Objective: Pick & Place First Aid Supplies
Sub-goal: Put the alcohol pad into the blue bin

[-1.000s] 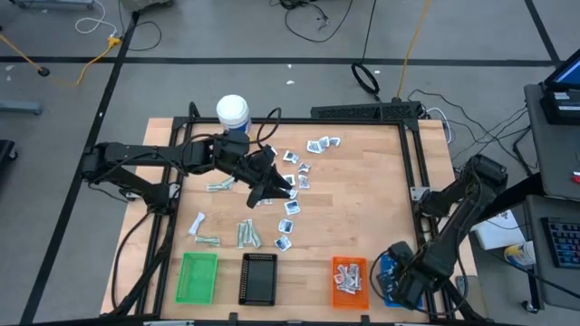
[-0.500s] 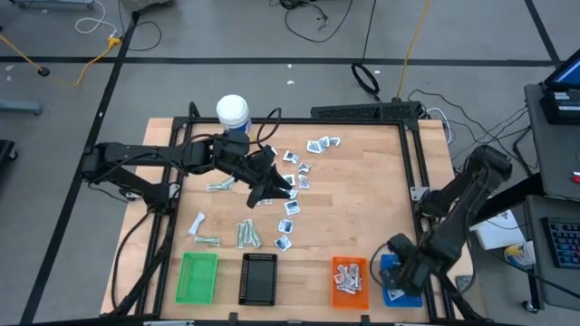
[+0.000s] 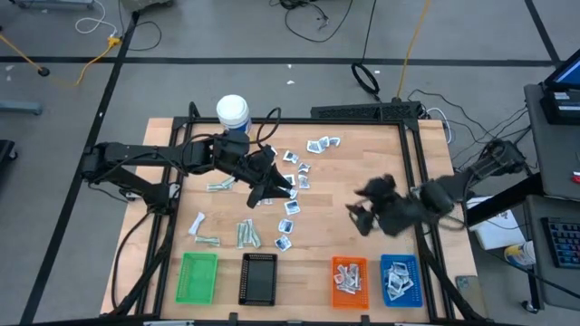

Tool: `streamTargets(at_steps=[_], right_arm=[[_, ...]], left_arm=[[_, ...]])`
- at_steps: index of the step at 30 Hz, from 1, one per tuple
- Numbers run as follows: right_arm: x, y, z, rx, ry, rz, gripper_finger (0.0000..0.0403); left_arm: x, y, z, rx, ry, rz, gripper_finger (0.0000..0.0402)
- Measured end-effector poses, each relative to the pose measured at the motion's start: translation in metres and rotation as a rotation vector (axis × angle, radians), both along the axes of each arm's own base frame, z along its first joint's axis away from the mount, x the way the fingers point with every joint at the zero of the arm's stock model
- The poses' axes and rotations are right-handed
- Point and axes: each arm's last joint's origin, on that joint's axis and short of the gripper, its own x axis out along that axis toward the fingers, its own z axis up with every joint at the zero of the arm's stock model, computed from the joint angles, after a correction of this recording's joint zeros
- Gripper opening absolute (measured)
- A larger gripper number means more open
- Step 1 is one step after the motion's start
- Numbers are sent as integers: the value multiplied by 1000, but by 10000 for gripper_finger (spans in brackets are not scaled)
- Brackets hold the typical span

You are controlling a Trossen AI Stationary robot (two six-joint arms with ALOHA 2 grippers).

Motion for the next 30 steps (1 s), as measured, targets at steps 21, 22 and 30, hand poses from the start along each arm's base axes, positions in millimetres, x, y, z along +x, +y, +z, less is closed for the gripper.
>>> streamTargets(at_steps=[21,22,30], right_arm=[[18,-49,59,-267,-346,198,242],[16,-49,62,-275,-367,201,242],[-2,-54,83,-325,-495,200,242]], left_arm=[[34,12,-43,205,734,93,213],[37,12,-47,198,751,94,219],[62,4,-84,150,862,145,233]])
